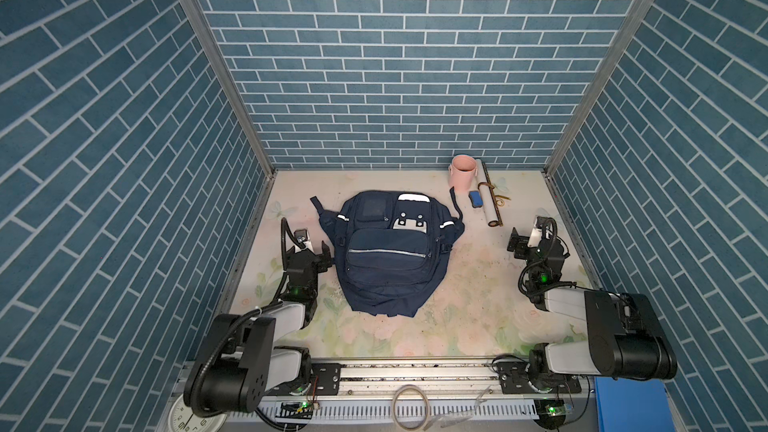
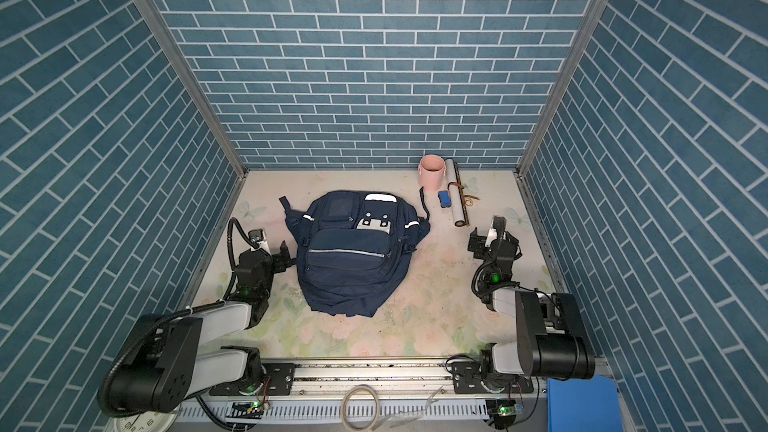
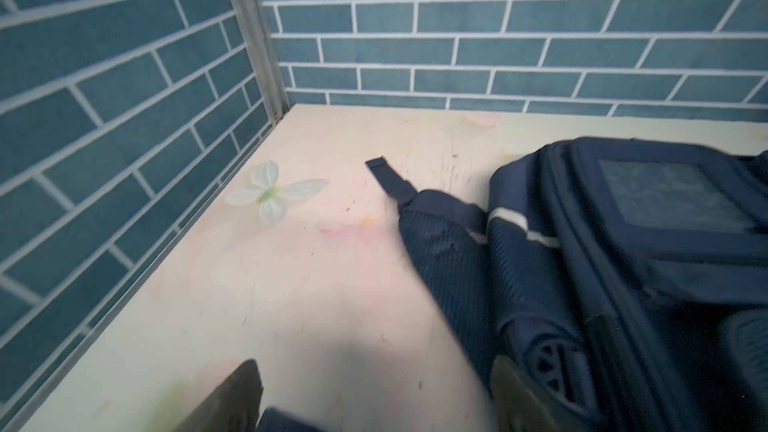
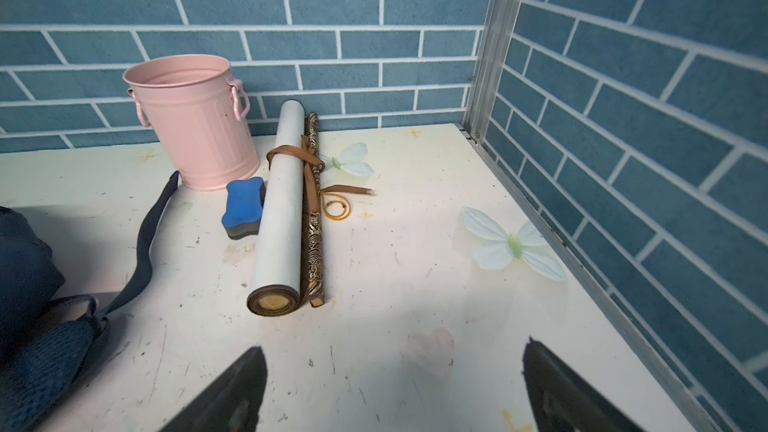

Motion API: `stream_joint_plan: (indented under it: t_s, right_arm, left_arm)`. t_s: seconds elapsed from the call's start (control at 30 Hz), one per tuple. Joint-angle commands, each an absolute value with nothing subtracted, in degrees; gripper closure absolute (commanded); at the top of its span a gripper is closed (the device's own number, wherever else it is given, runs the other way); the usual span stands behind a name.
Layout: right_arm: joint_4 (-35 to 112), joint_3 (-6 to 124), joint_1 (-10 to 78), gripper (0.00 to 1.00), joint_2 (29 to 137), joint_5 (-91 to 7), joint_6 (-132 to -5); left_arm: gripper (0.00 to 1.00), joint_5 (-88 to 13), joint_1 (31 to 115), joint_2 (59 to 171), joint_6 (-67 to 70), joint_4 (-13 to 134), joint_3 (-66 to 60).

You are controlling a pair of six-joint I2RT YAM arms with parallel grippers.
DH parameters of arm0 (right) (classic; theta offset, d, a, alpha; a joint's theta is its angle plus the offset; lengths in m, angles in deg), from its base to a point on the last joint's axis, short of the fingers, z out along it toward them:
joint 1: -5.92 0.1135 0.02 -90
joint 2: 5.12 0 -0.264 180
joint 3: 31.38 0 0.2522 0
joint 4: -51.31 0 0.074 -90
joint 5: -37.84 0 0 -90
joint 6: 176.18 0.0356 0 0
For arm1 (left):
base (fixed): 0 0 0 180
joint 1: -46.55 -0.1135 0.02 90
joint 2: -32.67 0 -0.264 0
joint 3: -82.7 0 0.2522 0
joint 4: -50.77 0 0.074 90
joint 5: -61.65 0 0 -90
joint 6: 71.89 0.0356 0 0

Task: Pack the student bag

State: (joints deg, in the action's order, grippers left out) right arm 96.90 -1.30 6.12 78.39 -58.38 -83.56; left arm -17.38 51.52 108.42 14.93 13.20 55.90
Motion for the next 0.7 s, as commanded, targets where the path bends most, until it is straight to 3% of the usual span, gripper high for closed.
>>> stream_joint_plan:
  t_s: [0.0, 0.13, 0.4, 0.67]
  right_arm:
    - [111.26, -5.66, 5.67, 0.02, 82.7, -54.28, -85.42]
    - [102.91, -2.78, 5.55, 0.03, 81.32, -55.09, -84.37]
    - [104.38, -3.15, 5.39, 0.02, 81.72, -54.22, -84.74]
    - [102.7, -2.04, 5.21, 0.02, 82.19, -52.53, -84.93]
  left_arm:
    - [0.13, -23.83, 49.44, 110.21, 18.18, 2.88, 55.78]
    - [0.13, -27.22, 47.14, 119.07, 16.91, -15.19, 60.76]
    - [0.12, -25.99, 49.13, 119.43, 19.38, -0.25, 52.98]
    - [0.13, -25.73, 49.39, 119.6, 19.59, -0.38, 52.87]
